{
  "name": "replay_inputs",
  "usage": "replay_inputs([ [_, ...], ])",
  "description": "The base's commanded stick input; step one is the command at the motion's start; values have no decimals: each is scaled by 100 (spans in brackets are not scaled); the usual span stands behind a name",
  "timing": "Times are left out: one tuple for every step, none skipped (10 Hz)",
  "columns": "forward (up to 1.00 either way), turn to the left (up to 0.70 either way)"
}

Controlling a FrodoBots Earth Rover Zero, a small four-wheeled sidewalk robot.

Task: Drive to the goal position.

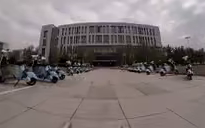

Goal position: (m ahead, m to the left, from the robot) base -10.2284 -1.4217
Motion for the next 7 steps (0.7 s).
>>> replay_inputs([
  [70, -24],
  [70, -31],
  [70, -31],
  [70, -31],
  [70, -31],
  [70, -31],
  [70, -31],
])
